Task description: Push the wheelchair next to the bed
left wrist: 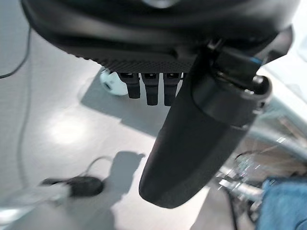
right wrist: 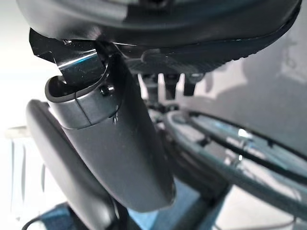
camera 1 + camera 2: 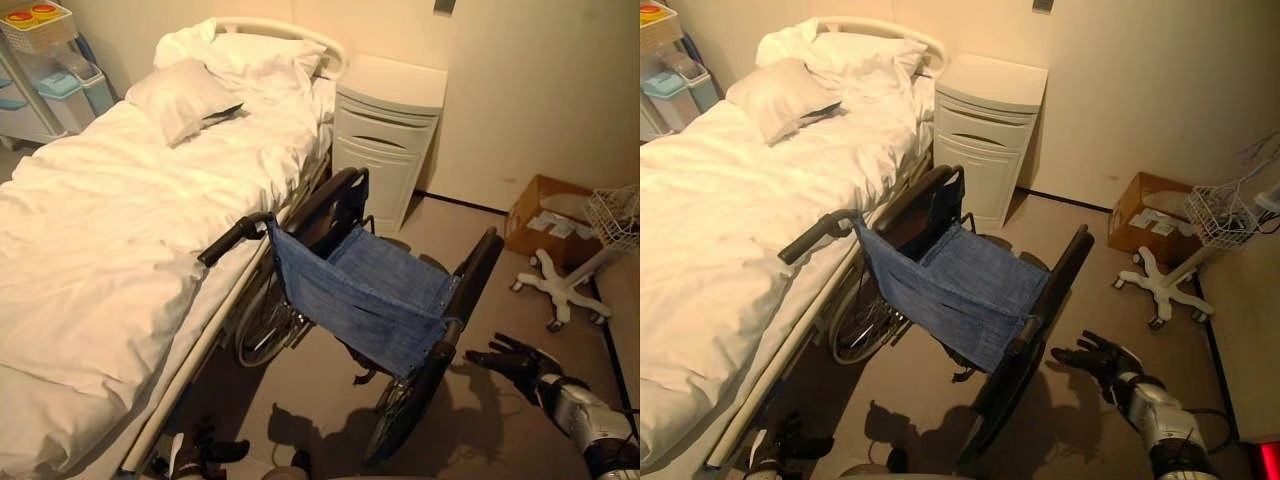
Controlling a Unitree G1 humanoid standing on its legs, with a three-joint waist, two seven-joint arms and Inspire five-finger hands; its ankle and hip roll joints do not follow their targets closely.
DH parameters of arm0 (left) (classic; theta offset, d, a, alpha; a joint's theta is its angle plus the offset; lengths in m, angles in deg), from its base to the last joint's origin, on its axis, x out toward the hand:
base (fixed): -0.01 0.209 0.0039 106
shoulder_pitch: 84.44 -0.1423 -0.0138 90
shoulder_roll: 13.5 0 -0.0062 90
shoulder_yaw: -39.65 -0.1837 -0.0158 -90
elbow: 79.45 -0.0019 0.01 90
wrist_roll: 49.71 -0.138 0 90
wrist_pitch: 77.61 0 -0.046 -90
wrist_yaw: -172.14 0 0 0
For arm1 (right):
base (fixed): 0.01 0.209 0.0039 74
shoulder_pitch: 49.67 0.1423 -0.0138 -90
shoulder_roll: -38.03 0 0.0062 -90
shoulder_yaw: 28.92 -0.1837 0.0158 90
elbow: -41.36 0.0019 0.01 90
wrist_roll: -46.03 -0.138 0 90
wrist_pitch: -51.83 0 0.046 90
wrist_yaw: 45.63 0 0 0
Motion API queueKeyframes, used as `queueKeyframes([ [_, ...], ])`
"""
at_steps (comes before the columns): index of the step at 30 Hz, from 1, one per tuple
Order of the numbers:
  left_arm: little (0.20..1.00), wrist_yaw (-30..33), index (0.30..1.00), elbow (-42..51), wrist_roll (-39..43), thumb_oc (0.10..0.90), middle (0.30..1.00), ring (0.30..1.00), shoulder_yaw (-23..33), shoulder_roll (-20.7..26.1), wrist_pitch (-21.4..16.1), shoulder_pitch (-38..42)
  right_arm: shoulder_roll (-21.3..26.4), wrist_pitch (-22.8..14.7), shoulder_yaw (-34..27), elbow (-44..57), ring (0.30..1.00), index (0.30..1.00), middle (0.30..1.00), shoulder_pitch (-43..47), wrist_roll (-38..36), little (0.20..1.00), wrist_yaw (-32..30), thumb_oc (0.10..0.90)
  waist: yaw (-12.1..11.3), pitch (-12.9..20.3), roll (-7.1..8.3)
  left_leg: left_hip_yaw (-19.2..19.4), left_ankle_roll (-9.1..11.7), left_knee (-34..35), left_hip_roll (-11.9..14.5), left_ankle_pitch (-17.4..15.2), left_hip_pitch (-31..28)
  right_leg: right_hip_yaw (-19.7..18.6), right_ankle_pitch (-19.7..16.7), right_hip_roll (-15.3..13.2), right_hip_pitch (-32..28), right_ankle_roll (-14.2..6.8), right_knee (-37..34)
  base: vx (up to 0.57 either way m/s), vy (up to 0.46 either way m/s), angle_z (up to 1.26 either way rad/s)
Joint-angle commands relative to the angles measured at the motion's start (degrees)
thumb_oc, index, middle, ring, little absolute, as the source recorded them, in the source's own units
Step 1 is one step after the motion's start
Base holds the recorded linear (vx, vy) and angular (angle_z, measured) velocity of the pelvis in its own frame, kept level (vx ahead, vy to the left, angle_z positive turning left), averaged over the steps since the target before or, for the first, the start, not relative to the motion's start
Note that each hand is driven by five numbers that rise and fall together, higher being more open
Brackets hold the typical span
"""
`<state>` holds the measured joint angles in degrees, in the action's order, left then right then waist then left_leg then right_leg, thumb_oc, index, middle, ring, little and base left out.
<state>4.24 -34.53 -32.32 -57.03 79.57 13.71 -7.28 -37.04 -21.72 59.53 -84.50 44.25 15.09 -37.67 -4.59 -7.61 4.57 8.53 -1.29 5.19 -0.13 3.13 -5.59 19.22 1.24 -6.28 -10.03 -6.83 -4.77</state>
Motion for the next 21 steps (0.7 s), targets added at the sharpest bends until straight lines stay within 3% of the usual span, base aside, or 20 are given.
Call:
queueKeyframes([
  [1,0.9,-4.64,0.9,-0.07,-4.46,0.8,0.9,0.9,-3.18,-0.63,-3.3,5.34,2.32,-8.5,1.48,0.68,0.9,0.9,0.9,3.82,1.51,0.9,-0.37,0.8,-0.47,1.34,-1.66,3.41,1.98,-1.7,0.81,-7.18,-2.74,0.35,-0.3,-1.13,4.23,-1.58,5.79,0.0,0.0,0.0],
  [7,0.9,-7.01,0.9,-6.28,-6.25,0.8,0.9,0.9,-6.85,-2.55,-0.43,7.52,-5.98,-15.28,6.29,1.99,0.9,0.9,0.9,2.82,4.48,0.9,-6.13,0.8,0.67,1.99,-2.83,3.26,1.73,-1.98,0.61,-7.69,-2.76,-0.58,-0.03,-1.26,4.64,-1.76,5.86,0.02,0.031,-0.08],
  [14,0.9,-7.19,0.9,-7.94,-8.34,0.8,0.9,0.9,-9.1,-3.98,-0.41,7.48,-9.24,-17.66,10.55,3.75,0.9,0.9,0.9,2.98,8.35,0.9,-11.12,0.8,0.79,2.18,-3.53,2.62,1.61,-2.21,0.26,-7.94,-2.77,-0.93,0.31,-1.49,4.52,-1.77,6.01,0.01,0.013,-0.01],
  [21,0.9,-6.1,0.9,-6.4,-8.46,0.8,0.9,0.9,-10.73,-4.41,-1.15,6.09,-9.62,-20.71,13.48,7.02,0.9,0.9,0.9,6.2,8.91,0.9,-16.74,0.8,-0.73,2.15,-3.99,1.4,1.63,-2.1,-0.07,-7.76,-2.73,-0.37,0.24,-1.8,3.94,-1.63,5.7,0.03,0.012,0.01],
])
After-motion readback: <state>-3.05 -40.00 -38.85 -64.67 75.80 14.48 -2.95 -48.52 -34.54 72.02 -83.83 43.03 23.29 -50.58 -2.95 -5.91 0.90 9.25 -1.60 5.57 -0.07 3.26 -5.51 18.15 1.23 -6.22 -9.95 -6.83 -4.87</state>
